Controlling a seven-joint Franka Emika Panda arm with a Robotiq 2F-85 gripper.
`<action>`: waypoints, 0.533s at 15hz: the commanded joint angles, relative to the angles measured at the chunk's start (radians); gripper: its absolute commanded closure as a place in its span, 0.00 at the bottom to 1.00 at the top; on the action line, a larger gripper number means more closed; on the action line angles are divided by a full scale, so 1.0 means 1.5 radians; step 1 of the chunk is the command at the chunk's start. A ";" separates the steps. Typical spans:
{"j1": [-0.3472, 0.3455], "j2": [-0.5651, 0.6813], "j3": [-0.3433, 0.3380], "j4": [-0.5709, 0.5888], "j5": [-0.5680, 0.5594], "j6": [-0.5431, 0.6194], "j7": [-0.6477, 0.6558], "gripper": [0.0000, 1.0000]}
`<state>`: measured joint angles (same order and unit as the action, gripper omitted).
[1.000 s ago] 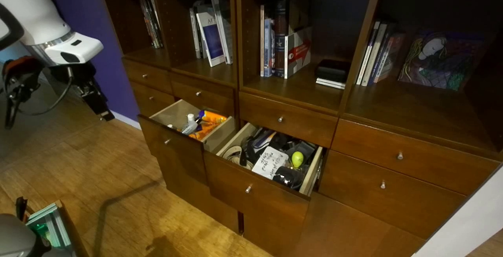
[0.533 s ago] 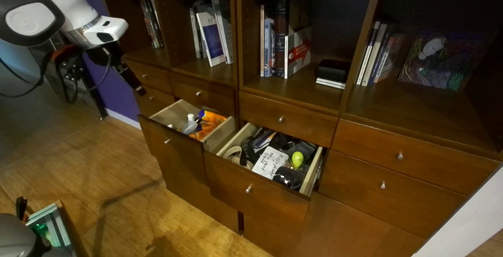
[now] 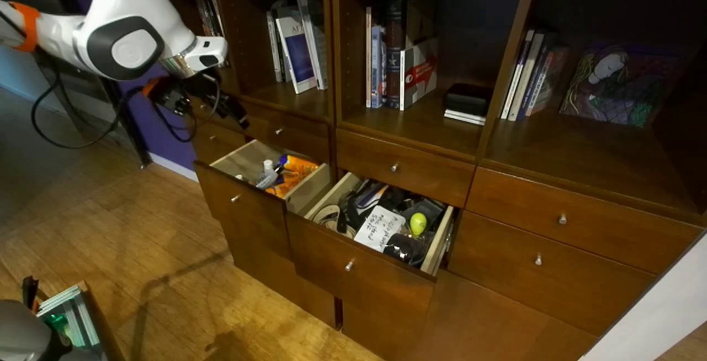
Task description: Open the second last left top drawer of the cabinet
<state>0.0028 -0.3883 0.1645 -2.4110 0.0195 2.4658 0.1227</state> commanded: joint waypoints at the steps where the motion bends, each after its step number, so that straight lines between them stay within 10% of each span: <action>1: 0.012 0.082 -0.015 0.041 -0.021 0.052 -0.020 0.00; 8: 0.015 0.136 -0.024 0.052 -0.021 0.091 -0.017 0.00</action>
<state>0.0035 -0.1839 0.1516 -2.3332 -0.0051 2.6036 0.0939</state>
